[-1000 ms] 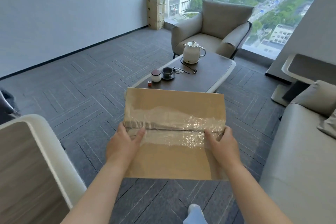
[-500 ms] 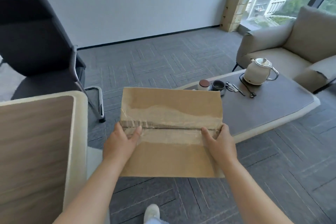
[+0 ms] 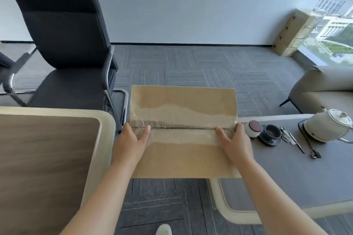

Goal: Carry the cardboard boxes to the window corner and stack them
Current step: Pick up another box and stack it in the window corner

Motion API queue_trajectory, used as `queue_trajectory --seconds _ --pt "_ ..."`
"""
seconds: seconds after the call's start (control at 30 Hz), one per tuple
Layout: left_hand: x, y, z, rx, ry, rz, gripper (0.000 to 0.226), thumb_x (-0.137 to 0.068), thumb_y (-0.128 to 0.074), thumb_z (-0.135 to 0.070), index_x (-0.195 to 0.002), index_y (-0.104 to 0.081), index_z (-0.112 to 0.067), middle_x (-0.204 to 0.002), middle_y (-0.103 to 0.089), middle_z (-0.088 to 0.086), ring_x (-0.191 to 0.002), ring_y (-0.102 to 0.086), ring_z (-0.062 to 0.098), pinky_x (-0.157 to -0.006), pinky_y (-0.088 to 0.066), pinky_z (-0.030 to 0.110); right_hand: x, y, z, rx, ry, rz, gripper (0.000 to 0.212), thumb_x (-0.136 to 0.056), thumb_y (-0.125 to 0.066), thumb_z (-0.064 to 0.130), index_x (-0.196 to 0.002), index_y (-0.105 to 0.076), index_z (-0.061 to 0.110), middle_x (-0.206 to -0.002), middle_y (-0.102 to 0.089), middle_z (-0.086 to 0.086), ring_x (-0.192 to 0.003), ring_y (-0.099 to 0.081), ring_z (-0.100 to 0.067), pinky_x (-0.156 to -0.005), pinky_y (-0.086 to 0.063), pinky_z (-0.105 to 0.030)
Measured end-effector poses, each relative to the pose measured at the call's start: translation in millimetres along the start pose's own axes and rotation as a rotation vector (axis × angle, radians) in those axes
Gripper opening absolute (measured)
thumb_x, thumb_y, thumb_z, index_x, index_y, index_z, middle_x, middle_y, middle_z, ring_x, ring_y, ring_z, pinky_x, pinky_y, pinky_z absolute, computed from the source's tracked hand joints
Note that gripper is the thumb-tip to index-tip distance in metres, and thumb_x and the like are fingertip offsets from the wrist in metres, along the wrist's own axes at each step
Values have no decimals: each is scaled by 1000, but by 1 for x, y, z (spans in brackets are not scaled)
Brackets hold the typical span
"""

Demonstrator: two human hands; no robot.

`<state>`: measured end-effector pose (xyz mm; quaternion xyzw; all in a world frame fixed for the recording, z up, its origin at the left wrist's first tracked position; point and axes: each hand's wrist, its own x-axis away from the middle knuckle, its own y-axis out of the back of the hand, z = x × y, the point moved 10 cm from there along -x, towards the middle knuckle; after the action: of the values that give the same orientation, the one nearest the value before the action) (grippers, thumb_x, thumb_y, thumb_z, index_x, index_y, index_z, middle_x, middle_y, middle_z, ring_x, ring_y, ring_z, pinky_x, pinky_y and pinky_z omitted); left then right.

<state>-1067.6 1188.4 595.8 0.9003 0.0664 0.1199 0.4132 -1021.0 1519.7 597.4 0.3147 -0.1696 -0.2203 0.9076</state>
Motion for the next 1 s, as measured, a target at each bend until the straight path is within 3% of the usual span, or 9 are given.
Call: queue_trajectory --seconds 0.23,0.37,0.67,1.0 --pt "-92 -1 -33 -26 24 -32 77 -91 -40 -54 -144 -19 -3 -146 -37 14 -132 -39 32 -99 -37 38 -100 -31 50 -5 50 51 46 -83 -60 50 -111 -41 19 -106 -56 0 -97 -55 -22 -84 -48 -42" --pt "-151 -17 -57 -57 52 -33 78 -90 -38 -58 -145 -18 -5 -147 -36 13 -132 -38 32 -99 -38 40 -172 -48 65 -15 61 65 51 -84 -60 48 -118 -43 13 -101 -51 1 -94 -51 -21 -80 -44 -37" --pt "-291 -42 -150 -59 65 -79 76 -89 -38 -59 -143 -22 -7 -144 -40 11 -128 -42 31 -95 -40 40 -341 -62 113 -55 69 80 56 -83 -60 50 -120 -44 12 -106 -57 -4 -97 -55 -25 -80 -48 -39" --pt "-470 -56 -198 -56 36 -71 73 -89 -40 -57 -139 -28 -4 -140 -43 15 -125 -45 34 -93 -42 41 -489 -106 185 -41 55 31 55 -84 -60 47 -120 -45 9 -114 -58 -10 -105 -55 -30 -83 -44 -39"
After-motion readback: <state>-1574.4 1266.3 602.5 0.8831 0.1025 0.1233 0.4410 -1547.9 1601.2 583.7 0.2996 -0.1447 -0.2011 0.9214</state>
